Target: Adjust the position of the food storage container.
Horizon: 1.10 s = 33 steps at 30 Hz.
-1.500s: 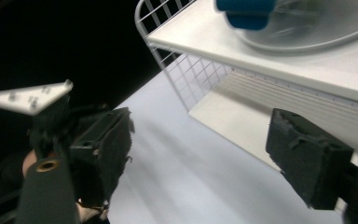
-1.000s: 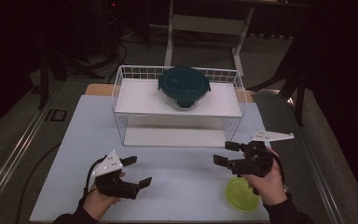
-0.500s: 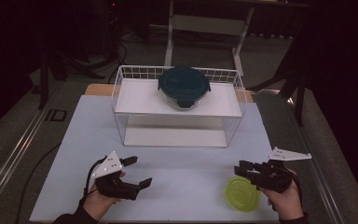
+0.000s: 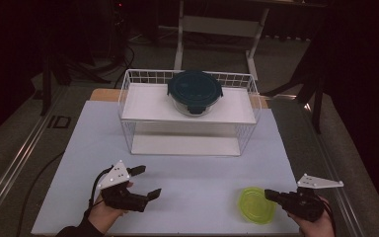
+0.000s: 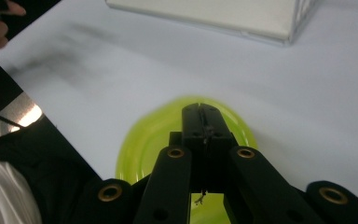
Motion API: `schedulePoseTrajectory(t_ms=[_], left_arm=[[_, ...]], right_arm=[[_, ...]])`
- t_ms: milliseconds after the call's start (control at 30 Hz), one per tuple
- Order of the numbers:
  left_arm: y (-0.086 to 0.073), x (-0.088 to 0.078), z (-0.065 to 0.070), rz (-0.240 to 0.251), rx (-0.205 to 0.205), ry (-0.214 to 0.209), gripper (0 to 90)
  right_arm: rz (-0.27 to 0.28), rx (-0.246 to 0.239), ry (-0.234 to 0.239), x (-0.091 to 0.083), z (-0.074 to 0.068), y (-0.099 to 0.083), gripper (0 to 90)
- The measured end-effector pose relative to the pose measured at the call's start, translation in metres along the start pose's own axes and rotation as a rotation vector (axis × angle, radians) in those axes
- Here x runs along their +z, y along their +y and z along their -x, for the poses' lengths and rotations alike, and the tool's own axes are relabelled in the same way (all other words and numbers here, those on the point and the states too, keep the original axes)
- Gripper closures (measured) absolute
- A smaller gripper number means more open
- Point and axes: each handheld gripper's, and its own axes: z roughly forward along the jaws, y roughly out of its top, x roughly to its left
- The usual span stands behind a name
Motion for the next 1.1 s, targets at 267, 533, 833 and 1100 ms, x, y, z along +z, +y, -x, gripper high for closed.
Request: schedulePoseTrajectory(t_ms=[267,533,833,1100], left_arm=[[0.000,0.000,0.000,0.001,0.002,0.002,8.4],[0.001,0.000,0.000,0.002,0.003,0.001,8.4],[0.001,-0.001,0.000,0.007,0.001,0.004,8.3],[0.001,-0.001,-0.001,0.006,-0.001,0.004,8.3]], right_arm=[[-0.016,0.035,-0.031,-0.016,0.007,-0.024,89.9],[-0.045,0.087,-0.067,-0.026,0.015,-0.051,90.0],[-0.097,0.140,-0.043,-0.006,0.024,-0.070,90.0],[-0.129,0.132,-0.009,0.012,0.022,-0.067,90.0]])
